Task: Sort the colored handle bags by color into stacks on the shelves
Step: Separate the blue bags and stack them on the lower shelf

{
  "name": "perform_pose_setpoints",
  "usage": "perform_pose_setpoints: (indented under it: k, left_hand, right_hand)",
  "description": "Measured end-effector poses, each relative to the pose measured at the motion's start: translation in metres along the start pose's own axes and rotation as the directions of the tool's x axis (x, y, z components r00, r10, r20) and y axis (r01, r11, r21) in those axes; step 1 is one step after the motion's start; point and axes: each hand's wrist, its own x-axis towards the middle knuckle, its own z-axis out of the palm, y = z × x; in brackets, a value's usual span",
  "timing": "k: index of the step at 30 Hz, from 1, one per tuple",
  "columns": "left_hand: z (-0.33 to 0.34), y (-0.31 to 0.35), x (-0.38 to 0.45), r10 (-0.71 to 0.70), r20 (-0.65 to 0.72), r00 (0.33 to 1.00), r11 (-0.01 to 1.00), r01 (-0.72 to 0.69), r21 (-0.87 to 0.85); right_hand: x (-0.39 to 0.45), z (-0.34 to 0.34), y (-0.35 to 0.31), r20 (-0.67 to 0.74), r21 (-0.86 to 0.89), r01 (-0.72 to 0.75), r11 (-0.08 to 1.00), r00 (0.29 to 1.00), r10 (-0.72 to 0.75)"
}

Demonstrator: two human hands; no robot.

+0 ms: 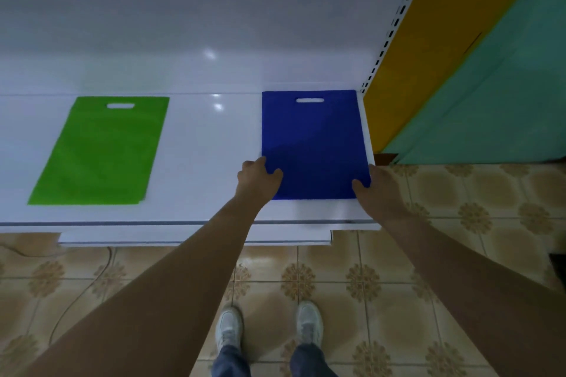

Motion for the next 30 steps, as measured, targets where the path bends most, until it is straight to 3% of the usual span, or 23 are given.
perform_pose_setpoints:
  k: [6, 11, 13, 18, 21, 26, 30]
  left_hand:
    - [-0.033, -0.014, -0.074, 0.107, -0.12, 0.987, 0.992, -0.114, -0.049]
    - [-0.085, -0.057, -0.158, 0.09, -0.292, 0.952, 0.992, -0.111, -0.059]
    - [-0.11, -0.08, -0.19, 0.057, -0.333, 0.941, 0.992, -0.092, -0.089]
    - [-0.179, -0.156, -0.259, 0.003, -0.437, 0.899, 0.996, -0.043, -0.081]
    - [-0.239, -0.204, -0.288, -0.061, -0.54, 0.839, 0.992, -0.007, -0.123]
    - [-0.34, -0.252, -0.323, -0.037, -0.692, 0.721, 0.994, -0.041, -0.097]
    - [-0.407, -0.262, -0.336, 0.013, -0.791, 0.612, 0.99, -0.118, -0.075]
  right_hand:
    - [-0.023, -0.011, -0.1, 0.06, -0.133, 0.177, 0.975, 0.984, -0.17]
    - [-0.078, 0.014, -0.236, 0.171, -0.053, 0.468, 0.882, 0.875, -0.454]
    - [-0.112, 0.038, -0.293, 0.232, -0.042, 0.605, 0.795, 0.78, -0.581]
    - [-0.219, 0.105, -0.417, 0.435, 0.022, 0.874, 0.486, 0.429, -0.792]
    - [-0.28, 0.135, -0.485, 0.425, 0.07, 0.947, 0.314, 0.257, -0.868]
    - [-0.351, 0.149, -0.582, 0.343, 0.082, 0.993, 0.082, 0.049, -0.938]
    - [-0.372, 0.143, -0.648, 0.195, 0.041, 0.999, 0.021, 0.013, -0.981]
